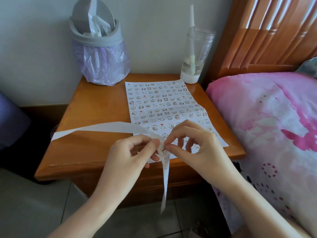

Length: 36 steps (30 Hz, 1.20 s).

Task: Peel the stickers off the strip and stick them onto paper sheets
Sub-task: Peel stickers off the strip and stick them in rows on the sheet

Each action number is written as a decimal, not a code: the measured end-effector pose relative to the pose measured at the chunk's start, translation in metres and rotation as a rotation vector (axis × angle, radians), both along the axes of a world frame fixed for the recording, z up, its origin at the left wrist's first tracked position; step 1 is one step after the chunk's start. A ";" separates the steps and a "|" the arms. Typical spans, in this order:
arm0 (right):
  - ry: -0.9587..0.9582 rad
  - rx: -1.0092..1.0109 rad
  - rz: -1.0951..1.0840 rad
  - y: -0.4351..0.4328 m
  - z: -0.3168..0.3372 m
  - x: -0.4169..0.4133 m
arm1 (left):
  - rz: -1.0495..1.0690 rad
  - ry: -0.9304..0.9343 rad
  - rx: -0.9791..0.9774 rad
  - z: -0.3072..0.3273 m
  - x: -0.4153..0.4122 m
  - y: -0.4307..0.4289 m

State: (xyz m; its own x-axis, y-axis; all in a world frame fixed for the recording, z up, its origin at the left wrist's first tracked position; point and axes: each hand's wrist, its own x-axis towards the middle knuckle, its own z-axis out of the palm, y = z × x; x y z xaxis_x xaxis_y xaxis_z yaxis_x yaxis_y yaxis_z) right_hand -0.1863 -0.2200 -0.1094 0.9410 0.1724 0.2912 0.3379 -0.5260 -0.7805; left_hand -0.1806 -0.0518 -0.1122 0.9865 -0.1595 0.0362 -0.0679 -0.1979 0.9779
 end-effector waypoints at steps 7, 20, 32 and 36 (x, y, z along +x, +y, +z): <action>0.069 0.001 -0.012 -0.001 -0.001 0.000 | -0.010 -0.026 0.019 0.000 -0.001 -0.002; 0.243 0.048 -0.112 -0.059 0.030 0.007 | 0.014 -0.033 0.036 -0.006 0.002 0.000; 0.499 -0.076 -0.282 -0.093 0.018 0.013 | -0.037 -0.093 0.214 -0.020 0.007 0.002; 0.522 -0.095 -0.301 -0.095 0.015 0.014 | -0.047 -0.100 0.255 -0.022 0.008 0.003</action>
State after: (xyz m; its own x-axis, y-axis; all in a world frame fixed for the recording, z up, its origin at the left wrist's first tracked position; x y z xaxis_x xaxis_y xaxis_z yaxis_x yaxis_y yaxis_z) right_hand -0.1722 -0.3145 -0.0945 0.9666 -0.1212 -0.2257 -0.2516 -0.6146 -0.7476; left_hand -0.1730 -0.0487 -0.1343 0.9714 -0.2213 0.0856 -0.1762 -0.4314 0.8848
